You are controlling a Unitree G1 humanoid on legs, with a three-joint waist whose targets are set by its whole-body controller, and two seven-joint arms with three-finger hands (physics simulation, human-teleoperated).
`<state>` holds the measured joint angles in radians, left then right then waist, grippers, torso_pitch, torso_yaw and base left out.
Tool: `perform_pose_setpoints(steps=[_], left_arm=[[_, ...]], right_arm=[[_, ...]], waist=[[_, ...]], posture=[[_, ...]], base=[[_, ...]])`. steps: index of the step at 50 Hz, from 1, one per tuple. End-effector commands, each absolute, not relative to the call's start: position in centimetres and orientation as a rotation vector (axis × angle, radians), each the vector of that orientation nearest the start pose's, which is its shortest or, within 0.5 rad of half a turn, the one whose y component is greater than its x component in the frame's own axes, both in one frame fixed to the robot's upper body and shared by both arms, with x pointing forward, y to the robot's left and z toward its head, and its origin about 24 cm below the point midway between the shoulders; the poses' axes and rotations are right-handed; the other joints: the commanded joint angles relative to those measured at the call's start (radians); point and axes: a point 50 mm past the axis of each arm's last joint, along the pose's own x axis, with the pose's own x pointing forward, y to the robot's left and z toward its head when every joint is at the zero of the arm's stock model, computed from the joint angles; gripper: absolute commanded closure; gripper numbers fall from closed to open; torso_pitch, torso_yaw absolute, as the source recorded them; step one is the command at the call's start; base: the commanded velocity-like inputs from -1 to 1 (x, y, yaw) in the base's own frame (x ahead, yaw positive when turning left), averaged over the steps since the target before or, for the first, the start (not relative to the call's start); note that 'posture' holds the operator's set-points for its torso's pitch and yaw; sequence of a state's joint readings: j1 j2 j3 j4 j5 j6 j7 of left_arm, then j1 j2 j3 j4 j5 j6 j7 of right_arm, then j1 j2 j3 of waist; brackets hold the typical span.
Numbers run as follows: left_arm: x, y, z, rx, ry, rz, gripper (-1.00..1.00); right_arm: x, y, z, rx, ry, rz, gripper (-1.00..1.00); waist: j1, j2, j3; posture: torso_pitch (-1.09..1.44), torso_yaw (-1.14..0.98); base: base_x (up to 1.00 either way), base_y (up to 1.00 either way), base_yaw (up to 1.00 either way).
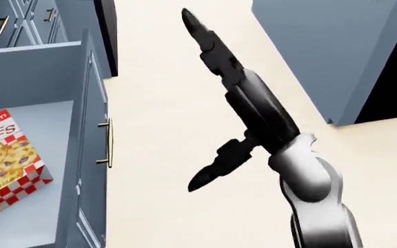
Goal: Close the right drawer.
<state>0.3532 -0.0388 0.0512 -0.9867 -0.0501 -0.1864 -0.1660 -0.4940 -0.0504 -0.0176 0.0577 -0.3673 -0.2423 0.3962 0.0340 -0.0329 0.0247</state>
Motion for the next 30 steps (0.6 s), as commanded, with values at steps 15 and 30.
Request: perform_pose_setpoints(steps=[15,30], left_arm=[[12.6,15.8,20.9,0.095,-0.885,-0.03,-1.0],[15.1,13.9,20.6,0.112,-0.854,-0.111,-1.0]], right_arm=[[19.8,-21.6,17.5,-0.324,-0.68,-0.194,-1.0],[19.7,-22.6,16.9,-0.265,-0.682,-0.271,-1.0]], waist=[[-0.019,0.001,-0.011],[-0.028,0.007,-0.022]], posture=[[0.0,0.0],[0.0,0.0]], base=[[0.0,0.0,0.0],[0.0,0.0,0.0]])
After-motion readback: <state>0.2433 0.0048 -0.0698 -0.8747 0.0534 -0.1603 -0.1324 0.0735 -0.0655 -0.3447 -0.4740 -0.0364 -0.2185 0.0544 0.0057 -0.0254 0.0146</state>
